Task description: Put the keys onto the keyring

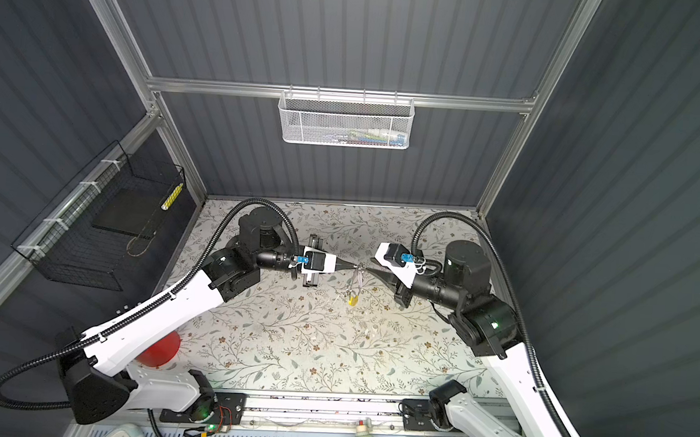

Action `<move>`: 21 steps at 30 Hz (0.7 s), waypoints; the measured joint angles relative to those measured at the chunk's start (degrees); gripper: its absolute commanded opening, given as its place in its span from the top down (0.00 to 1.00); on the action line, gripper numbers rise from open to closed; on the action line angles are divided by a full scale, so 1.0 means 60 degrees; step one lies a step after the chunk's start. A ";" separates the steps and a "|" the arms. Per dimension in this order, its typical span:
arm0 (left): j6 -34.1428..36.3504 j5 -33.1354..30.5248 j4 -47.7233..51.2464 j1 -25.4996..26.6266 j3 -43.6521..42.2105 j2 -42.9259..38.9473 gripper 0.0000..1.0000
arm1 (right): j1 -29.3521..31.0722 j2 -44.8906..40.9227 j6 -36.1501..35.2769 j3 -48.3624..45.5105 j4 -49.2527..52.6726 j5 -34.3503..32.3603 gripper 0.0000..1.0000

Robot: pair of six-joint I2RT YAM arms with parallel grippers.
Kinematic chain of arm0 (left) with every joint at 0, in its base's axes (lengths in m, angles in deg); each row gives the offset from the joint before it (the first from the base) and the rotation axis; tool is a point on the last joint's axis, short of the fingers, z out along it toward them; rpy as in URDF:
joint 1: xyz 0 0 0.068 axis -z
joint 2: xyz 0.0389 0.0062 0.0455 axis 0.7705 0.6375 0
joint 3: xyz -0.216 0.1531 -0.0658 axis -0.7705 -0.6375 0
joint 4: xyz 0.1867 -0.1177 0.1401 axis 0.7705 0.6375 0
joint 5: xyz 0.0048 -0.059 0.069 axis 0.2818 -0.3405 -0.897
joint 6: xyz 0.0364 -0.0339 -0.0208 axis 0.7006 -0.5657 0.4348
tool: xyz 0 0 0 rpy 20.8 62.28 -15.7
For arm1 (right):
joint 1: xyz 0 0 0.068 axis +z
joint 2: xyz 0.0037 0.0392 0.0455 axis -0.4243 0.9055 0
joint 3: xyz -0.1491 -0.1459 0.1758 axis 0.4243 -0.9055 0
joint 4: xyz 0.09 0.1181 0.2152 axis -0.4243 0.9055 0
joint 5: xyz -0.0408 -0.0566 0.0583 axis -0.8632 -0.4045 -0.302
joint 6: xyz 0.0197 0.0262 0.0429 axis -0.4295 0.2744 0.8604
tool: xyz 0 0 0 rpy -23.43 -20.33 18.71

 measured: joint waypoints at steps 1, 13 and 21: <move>0.0091 0.0015 0.0040 0.0000 0.0000 0.0000 1.00 | 0.0000 0.0146 0.0004 0.0062 0.0142 0.0186 0.72; 0.0812 0.0149 0.0288 0.0000 0.0000 -0.0036 1.00 | -0.0069 0.0412 -0.0004 0.0080 0.0761 0.0780 0.83; 0.1042 0.0237 0.0328 0.0000 0.0000 -0.0044 1.00 | -0.0142 0.0415 0.0007 0.0073 0.0820 0.1009 0.86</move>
